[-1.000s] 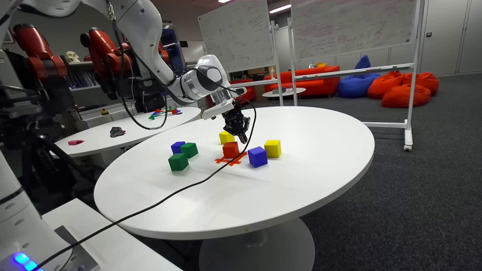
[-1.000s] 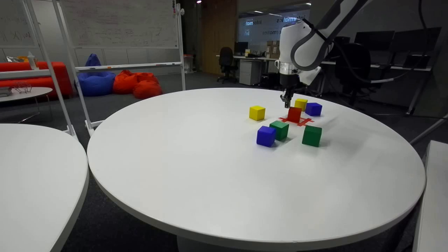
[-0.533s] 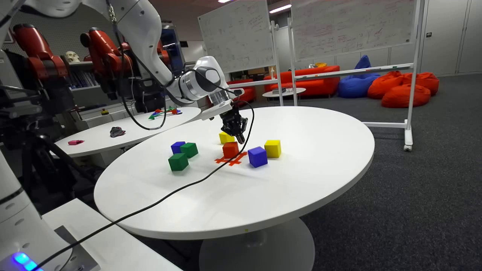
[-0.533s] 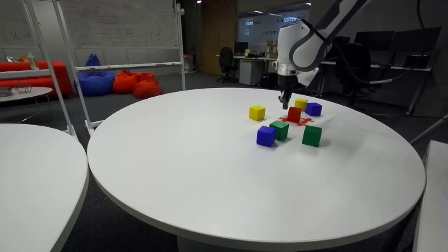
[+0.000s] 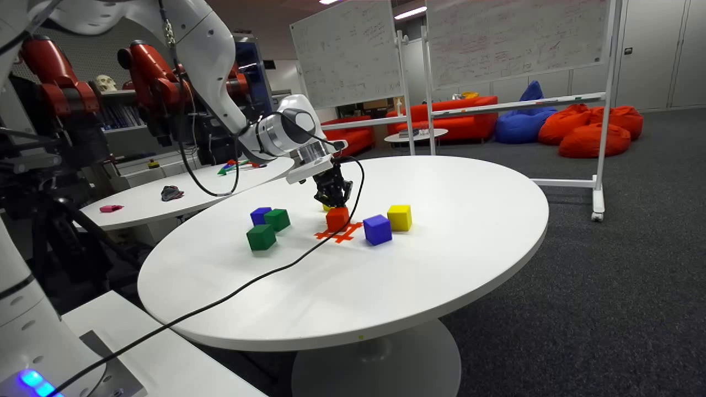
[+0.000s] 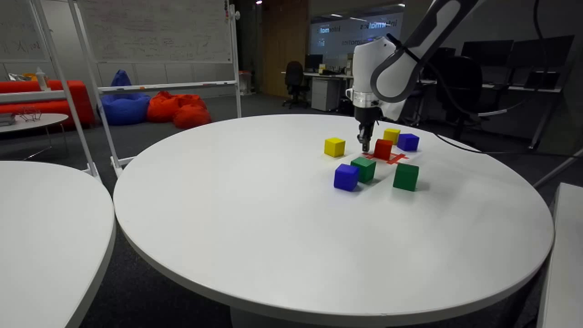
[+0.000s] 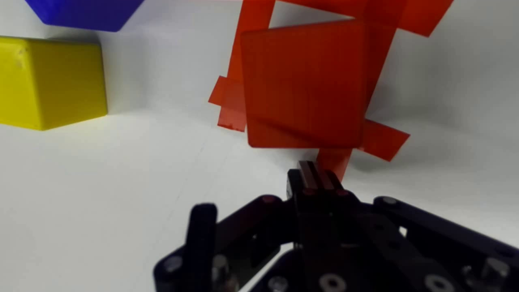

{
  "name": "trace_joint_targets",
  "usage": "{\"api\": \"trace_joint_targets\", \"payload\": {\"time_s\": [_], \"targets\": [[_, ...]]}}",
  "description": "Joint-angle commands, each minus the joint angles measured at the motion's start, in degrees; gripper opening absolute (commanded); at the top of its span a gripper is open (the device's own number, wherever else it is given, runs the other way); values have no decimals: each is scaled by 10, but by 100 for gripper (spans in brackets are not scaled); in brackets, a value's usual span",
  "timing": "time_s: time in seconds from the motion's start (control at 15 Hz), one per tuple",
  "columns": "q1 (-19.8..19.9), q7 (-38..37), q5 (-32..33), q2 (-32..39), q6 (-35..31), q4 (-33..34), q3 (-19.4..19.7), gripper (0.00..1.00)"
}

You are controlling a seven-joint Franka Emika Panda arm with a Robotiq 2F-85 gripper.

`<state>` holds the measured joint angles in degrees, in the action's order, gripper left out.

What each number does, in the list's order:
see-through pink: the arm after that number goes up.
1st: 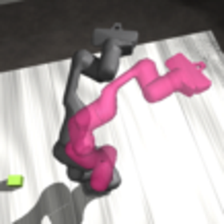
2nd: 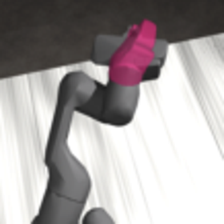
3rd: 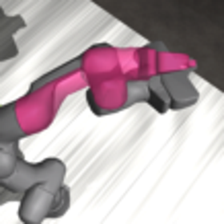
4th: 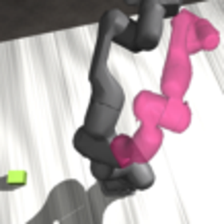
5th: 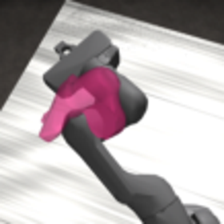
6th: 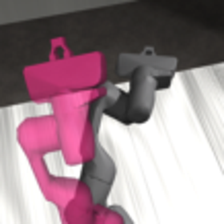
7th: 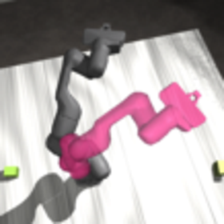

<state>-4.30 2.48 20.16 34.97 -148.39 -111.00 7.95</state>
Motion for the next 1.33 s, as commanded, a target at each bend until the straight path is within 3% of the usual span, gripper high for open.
{"api": "trace_joint_targets", "payload": {"time_s": [0.0, 1.0, 1.27], "targets": [[3, -1, 3, 1, 2, 1, -3, 1], [2, -1, 3, 3, 2, 1, -3, 0], [-8, -14, 18, -22, -24, -28, 7, 0]]}}
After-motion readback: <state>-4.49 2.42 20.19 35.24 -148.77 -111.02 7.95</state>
